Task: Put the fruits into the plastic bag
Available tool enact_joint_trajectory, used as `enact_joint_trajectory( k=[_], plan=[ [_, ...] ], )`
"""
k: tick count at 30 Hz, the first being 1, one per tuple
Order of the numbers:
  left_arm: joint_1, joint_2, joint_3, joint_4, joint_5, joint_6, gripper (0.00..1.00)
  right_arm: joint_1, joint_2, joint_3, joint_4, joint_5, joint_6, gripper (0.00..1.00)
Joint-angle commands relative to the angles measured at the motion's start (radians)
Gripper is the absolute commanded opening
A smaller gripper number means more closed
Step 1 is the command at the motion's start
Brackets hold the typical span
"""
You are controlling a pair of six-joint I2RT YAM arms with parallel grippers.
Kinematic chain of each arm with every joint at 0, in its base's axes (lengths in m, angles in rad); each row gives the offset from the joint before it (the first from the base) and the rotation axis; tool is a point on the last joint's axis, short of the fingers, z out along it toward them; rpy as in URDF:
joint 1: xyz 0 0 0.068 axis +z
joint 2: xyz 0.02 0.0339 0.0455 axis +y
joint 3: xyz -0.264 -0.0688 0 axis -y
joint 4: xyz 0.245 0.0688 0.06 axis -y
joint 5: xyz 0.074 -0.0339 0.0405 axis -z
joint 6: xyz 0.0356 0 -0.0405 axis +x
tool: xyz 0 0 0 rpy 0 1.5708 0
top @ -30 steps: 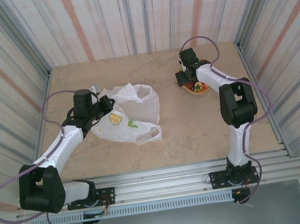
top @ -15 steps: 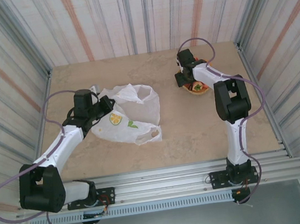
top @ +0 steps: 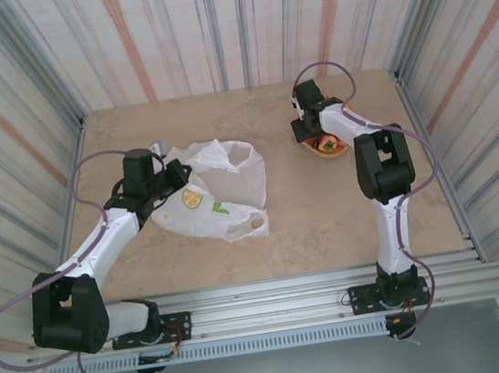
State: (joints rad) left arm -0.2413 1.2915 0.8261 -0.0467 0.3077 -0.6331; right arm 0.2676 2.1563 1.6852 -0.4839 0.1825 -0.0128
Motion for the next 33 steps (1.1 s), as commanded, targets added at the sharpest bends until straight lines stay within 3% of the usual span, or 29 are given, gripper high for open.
enact_joint_trajectory(
  k=[1, 10, 18, 24, 33],
  plan=[
    [0.007, 0.010, -0.007, 0.025, 0.016, -0.004, 0.02, -0.001, 0.001, 0.025, -0.035, -0.025, -0.018, 0.61],
    [0.007, 0.021, -0.005, 0.012, 0.028, -0.008, 0.03, 0.001, -0.069, 0.021, -0.064, -0.079, -0.001, 0.57],
    [0.007, 0.014, -0.011, 0.016, 0.064, -0.048, 0.05, 0.033, -0.260, -0.090, -0.049, -0.213, 0.071, 0.54],
    [0.005, 0.012, -0.020, 0.046, 0.097, -0.119, 0.07, 0.088, -0.475, -0.320, 0.036, -0.334, 0.155, 0.53],
    [-0.031, 0.027, -0.033, 0.101, 0.131, -0.211, 0.08, 0.166, -0.808, -0.708, 0.226, -0.641, 0.239, 0.51]
  ],
)
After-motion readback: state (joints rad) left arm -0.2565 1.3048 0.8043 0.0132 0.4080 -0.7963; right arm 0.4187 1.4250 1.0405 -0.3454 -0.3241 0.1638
